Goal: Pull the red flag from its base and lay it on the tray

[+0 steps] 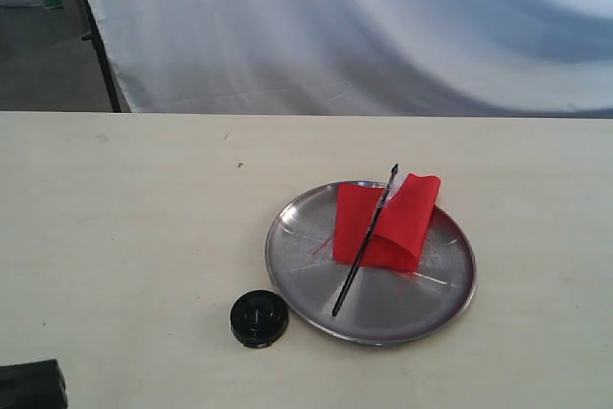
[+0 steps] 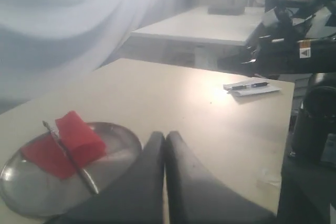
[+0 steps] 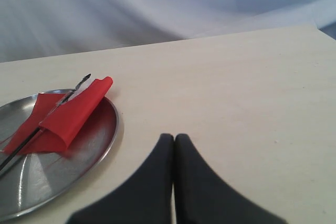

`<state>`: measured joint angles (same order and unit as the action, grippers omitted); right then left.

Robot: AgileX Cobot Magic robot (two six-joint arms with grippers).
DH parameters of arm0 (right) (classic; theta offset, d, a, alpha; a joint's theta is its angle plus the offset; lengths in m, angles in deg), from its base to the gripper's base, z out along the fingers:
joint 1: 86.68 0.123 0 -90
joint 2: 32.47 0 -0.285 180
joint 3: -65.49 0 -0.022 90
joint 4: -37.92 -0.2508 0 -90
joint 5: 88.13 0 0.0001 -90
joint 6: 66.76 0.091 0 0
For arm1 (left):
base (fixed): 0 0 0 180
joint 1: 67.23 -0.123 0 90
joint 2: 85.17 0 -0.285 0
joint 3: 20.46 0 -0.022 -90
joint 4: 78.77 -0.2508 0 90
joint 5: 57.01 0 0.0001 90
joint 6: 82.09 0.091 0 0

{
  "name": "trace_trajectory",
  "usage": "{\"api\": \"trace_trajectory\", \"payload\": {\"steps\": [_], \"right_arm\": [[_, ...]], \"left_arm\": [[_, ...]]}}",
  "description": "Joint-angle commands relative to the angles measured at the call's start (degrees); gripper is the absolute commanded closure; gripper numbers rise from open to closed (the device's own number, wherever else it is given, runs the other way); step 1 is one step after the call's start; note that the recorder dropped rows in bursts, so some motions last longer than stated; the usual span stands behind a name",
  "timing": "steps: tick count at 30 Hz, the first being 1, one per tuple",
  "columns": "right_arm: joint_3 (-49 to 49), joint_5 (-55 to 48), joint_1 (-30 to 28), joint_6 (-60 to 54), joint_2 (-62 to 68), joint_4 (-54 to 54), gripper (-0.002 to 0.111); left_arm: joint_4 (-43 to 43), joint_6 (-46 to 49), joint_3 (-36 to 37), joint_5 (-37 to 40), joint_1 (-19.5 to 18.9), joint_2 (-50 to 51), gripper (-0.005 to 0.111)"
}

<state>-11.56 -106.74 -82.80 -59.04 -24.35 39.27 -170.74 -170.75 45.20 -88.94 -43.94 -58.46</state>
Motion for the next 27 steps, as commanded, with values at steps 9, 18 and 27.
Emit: {"api": "trace_trajectory", "payload": {"steps": [9, 18, 27], "right_arm": [[-0.2, 0.4, -0.3, 0.0, -0.3, 0.3, 0.109], [-0.2, 0.1, -0.3, 5.6, -0.3, 0.3, 0.109], [-0.2, 0.1, -0.3, 7.1, -0.3, 0.3, 0.109]], "left_arm": [[69.4, 61.3, 11.6, 13.9, 0.2, -0.3, 0.107], [91.2, 85.0, 11.6, 31.1, 0.2, -0.3, 0.107], [96.1, 88.7, 11.6, 36.5, -2.0, -0.3, 0.107]]}}
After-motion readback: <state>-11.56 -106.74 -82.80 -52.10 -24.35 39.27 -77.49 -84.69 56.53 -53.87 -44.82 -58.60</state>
